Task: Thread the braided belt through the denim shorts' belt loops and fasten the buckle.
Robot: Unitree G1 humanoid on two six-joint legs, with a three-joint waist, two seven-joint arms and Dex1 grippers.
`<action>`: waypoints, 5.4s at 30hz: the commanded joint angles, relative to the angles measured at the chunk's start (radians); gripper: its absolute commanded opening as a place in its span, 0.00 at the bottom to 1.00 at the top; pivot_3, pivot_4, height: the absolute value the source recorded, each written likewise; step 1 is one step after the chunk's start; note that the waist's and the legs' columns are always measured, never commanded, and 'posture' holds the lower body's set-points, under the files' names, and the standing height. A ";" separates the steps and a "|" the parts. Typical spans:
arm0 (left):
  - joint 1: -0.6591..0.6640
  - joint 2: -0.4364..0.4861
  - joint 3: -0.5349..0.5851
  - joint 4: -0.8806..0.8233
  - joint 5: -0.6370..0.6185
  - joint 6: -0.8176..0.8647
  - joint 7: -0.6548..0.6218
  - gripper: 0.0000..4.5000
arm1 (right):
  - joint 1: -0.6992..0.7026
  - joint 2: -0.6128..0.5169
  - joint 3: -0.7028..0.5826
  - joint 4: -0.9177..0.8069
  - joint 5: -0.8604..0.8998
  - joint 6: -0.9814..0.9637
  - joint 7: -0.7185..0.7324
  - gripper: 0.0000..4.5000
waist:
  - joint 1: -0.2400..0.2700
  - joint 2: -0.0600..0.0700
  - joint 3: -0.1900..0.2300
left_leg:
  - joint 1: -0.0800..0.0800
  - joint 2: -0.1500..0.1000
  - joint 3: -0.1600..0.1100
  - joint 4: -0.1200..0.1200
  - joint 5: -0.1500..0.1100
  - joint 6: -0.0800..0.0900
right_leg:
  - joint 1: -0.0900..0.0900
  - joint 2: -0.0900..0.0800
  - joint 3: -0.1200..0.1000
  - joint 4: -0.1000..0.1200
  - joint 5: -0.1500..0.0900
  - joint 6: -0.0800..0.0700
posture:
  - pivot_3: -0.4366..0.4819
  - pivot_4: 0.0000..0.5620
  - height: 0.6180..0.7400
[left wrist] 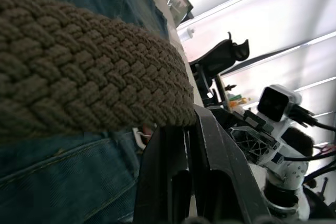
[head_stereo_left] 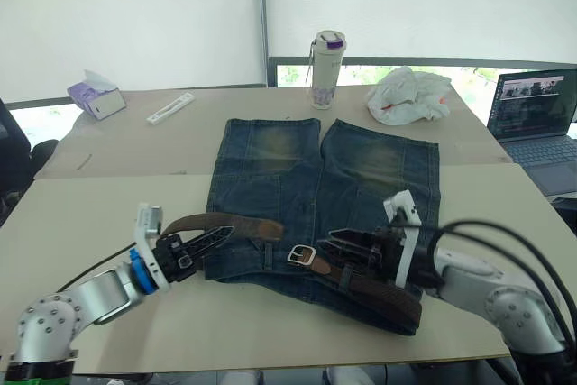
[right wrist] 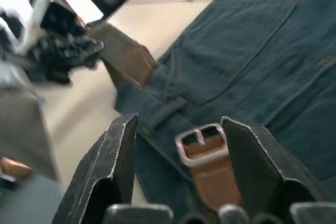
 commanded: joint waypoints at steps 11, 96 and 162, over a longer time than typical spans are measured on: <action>0.023 0.068 0.040 0.033 0.063 0.104 -0.001 0.00 | 0.096 0.010 0.078 0.020 -0.440 -0.379 0.262 0.64 | 0.013 -0.006 0.003 | 0.000 0.002 0.000 -0.013 0.008 -0.018 | 0.000 -0.003 0.000 -0.010 0.009 -0.007 | 0.48 0.27 1.00; 0.145 0.005 -0.212 -0.418 -0.323 -0.321 0.932 0.00 | 0.078 0.169 0.088 0.131 -0.537 -0.454 0.424 0.64 | 0.019 -0.006 0.002 | 0.002 0.000 0.000 -0.011 0.010 -0.021 | 0.005 -0.001 -0.002 -0.008 0.011 -0.009 | 0.48 0.27 1.00; 0.088 -0.202 -0.306 -0.146 0.003 -0.115 0.405 0.00 | -0.121 0.207 0.040 0.019 -0.272 0.397 0.036 0.64 | 0.016 -0.003 -0.002 | 0.002 -0.011 -0.004 -0.009 0.011 -0.020 | 0.005 -0.004 -0.002 -0.005 0.011 -0.005 | 0.48 0.27 1.00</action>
